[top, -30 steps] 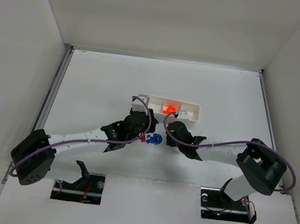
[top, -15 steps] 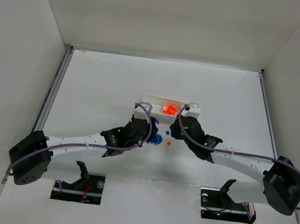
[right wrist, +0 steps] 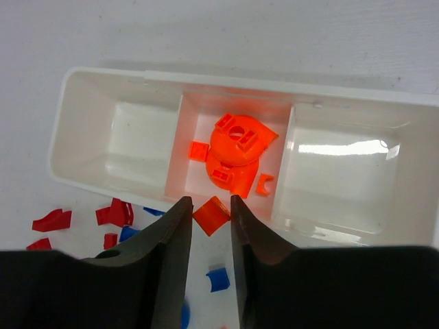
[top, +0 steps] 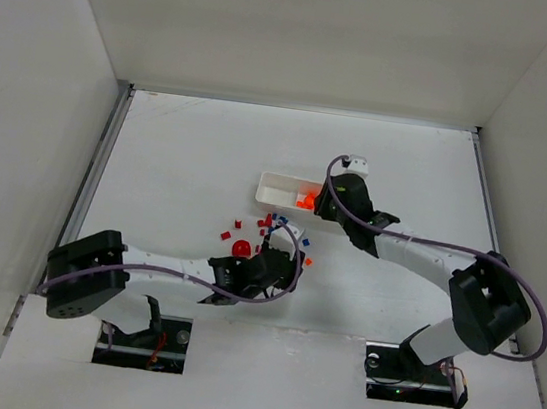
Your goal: Sort the legos into containers by color
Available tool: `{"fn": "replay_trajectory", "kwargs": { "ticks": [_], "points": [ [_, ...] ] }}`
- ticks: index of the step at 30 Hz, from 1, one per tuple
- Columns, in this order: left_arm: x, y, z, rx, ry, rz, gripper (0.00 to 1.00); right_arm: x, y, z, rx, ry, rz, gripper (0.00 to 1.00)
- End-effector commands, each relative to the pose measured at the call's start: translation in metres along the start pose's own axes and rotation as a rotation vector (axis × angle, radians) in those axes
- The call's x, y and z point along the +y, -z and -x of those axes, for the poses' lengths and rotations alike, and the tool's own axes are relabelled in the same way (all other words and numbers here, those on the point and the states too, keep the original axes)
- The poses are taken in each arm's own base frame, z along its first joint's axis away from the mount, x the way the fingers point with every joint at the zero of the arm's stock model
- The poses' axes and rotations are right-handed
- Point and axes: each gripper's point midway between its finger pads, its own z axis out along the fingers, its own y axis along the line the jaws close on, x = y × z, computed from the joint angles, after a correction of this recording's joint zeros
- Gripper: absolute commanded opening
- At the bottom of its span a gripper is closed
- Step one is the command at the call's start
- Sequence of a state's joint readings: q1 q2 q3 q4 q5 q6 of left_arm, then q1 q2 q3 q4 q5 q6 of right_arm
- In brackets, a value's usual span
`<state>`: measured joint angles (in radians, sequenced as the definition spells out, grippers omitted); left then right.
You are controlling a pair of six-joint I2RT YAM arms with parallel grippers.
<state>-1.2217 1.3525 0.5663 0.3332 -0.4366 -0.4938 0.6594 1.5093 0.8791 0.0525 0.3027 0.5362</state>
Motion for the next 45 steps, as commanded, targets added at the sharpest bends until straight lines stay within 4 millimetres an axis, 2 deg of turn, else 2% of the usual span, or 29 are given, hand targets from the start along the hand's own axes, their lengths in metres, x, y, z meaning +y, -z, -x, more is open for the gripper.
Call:
{"fn": "replay_trajectory", "kwargs": {
  "ticks": [1,3,6,14,26,31,34,41,45],
  "points": [
    [-0.011,-0.007,0.015,-0.068,-0.024,-0.012,0.47,0.011,-0.007,0.023,-0.044,0.003,0.025,0.38],
    [-0.016,-0.012,0.013,-0.064,-0.044,-0.018,0.47,0.011,-0.009,0.024,-0.047,0.0,0.024,0.46],
    [-0.024,-0.019,0.007,-0.057,-0.08,-0.029,0.48,0.012,-0.007,0.028,-0.058,-0.005,0.029,0.51],
    [-0.032,-0.04,-0.012,-0.017,-0.158,-0.012,0.47,0.0,0.022,0.032,-0.125,-0.039,0.025,0.47],
    [-0.019,-0.069,-0.016,-0.007,-0.217,0.079,0.45,-0.013,0.05,0.012,-0.164,-0.103,0.051,0.43],
    [-0.015,-0.078,-0.013,0.0,-0.208,0.096,0.45,-0.024,0.064,0.011,-0.188,-0.14,0.06,0.36],
    [-0.014,-0.08,-0.012,0.004,-0.197,0.097,0.44,-0.034,0.071,0.012,-0.207,-0.157,0.054,0.36],
    [-0.018,-0.082,-0.023,0.038,-0.208,0.079,0.35,-0.056,0.08,0.01,-0.228,-0.197,0.03,0.39],
    [-0.018,-0.082,-0.025,0.044,-0.214,0.078,0.27,-0.062,0.08,0.008,-0.223,-0.206,0.026,0.4]
  ]
}}
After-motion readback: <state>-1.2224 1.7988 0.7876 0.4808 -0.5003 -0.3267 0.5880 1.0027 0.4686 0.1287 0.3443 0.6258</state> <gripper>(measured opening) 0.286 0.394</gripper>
